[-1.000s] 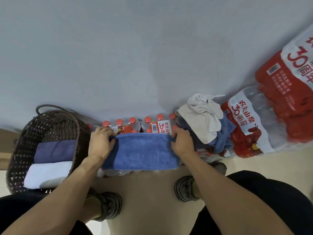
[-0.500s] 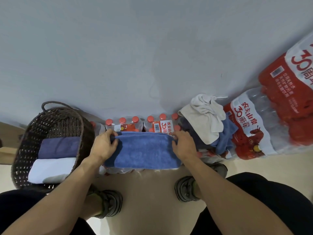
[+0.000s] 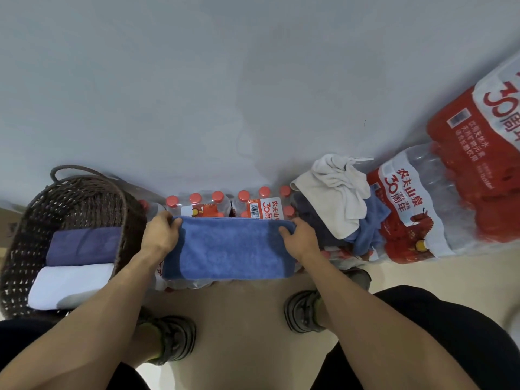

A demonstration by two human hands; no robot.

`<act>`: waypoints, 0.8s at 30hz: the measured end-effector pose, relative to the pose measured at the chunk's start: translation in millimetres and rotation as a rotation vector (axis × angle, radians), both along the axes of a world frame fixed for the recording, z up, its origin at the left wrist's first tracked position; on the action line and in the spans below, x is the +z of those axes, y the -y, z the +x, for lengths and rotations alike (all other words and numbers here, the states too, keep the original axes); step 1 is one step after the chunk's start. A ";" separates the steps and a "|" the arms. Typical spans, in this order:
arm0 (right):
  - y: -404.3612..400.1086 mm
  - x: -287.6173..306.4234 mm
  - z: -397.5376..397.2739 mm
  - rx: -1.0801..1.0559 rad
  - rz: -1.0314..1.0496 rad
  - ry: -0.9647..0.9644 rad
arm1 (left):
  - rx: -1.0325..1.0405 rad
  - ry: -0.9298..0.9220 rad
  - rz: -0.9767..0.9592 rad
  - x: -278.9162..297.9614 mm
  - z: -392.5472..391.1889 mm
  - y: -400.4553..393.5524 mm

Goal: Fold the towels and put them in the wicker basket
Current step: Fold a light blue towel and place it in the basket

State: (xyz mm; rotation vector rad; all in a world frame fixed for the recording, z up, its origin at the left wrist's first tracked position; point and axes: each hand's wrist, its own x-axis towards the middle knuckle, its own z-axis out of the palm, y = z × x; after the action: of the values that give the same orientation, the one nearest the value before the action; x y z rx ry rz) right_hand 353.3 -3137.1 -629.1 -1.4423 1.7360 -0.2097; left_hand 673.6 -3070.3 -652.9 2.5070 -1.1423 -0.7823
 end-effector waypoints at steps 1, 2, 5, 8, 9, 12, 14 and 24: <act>1.4 1.2 1.3 -0.036 0.008 0.011 | 0.006 0.018 -0.006 -1.2 0.4 0.5; 2.8 2.3 2.8 -0.054 0.011 0.019 | 0.015 0.036 -0.011 -2.0 0.4 0.9; 8.3 4.2 3.2 -0.077 0.006 0.036 | 0.042 0.075 -0.006 -2.5 -3.4 0.5; 16.3 5.6 -1.3 -0.150 0.046 0.084 | 0.036 0.104 -0.025 -5.6 -5.0 -2.7; 18.4 5.9 -2.3 -0.189 0.071 0.110 | 0.043 0.110 -0.029 -6.5 -4.3 -3.5; 22.3 5.6 -2.1 -0.279 0.130 0.189 | 0.061 0.112 -0.021 -8.8 -1.3 -3.0; 23.1 6.6 -0.8 -0.280 0.173 0.266 | 0.055 0.091 -0.029 -9.7 0.8 -2.7; 14.8 17.1 4.9 0.120 0.120 -0.006 | 0.054 0.084 -0.090 -6.9 2.2 -3.0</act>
State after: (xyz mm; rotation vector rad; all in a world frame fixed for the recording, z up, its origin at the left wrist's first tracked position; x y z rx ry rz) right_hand 358.2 -3151.9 -612.0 -1.4544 1.6319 -0.0365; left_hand 675.9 -3067.2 -659.8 2.5057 -1.1051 -0.6028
